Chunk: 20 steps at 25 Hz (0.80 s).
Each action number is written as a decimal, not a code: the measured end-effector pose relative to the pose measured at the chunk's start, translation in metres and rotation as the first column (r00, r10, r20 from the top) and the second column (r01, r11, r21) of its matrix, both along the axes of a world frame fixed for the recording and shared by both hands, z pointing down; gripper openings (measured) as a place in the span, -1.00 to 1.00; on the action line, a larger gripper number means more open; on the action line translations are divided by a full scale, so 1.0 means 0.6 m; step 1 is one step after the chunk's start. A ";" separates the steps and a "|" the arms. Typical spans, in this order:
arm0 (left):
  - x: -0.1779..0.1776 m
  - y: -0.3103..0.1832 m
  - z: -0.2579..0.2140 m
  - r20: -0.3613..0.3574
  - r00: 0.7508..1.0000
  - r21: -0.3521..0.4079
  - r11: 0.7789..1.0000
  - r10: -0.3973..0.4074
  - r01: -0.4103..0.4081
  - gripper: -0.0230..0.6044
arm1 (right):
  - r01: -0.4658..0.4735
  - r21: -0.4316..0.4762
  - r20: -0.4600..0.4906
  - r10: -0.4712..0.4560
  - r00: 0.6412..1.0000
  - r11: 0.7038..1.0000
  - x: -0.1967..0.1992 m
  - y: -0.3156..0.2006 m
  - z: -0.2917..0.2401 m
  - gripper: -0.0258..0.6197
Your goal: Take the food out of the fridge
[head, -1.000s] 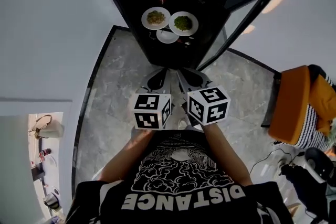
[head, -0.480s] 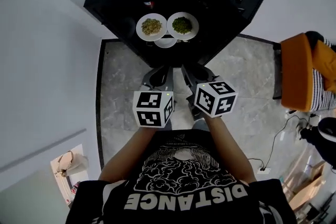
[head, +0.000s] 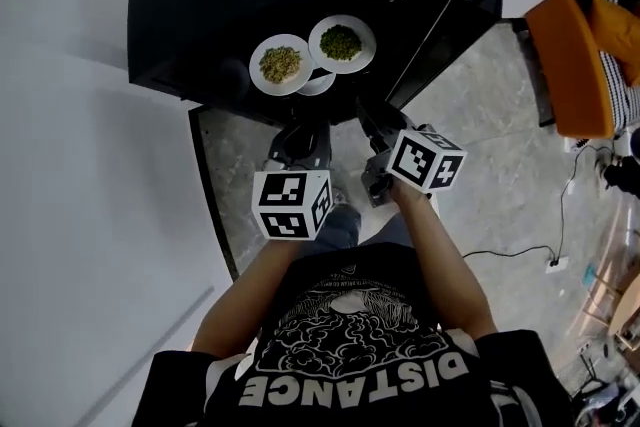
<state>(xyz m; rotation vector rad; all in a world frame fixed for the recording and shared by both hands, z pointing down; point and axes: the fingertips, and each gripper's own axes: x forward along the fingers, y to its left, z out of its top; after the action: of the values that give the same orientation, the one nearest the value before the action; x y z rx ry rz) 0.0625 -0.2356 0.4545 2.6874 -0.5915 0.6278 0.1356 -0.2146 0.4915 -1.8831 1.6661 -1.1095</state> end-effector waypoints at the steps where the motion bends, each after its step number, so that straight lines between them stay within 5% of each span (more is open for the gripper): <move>1: 0.001 -0.005 0.005 0.000 1.000 0.000 1.000 0.018 -0.018 -0.92 | -0.032 0.004 0.023 0.032 0.999 0.999 0.005 -0.005 0.011 -0.91; 5: 0.008 -0.021 0.025 0.001 0.997 -0.004 0.997 0.073 -0.073 -0.92 | -0.153 0.018 0.119 0.149 0.982 0.988 0.030 -0.023 0.056 -0.89; 8: 0.013 -0.027 0.036 0.002 0.995 -0.005 0.995 0.103 -0.103 -0.92 | -0.208 0.036 0.202 0.197 0.959 0.977 0.045 -0.040 0.086 -0.63; 20: 0.009 -0.056 0.070 0.049 0.986 0.010 0.987 0.157 -0.158 -0.92 | -0.355 0.016 0.451 0.310 0.837 0.935 0.085 -0.105 0.193 -0.61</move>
<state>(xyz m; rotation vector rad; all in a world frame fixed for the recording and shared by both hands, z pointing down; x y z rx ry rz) 0.0680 -0.2689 0.4964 2.7583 -0.3991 0.7341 0.1866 -0.2778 0.6074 -1.6187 1.0698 -1.1712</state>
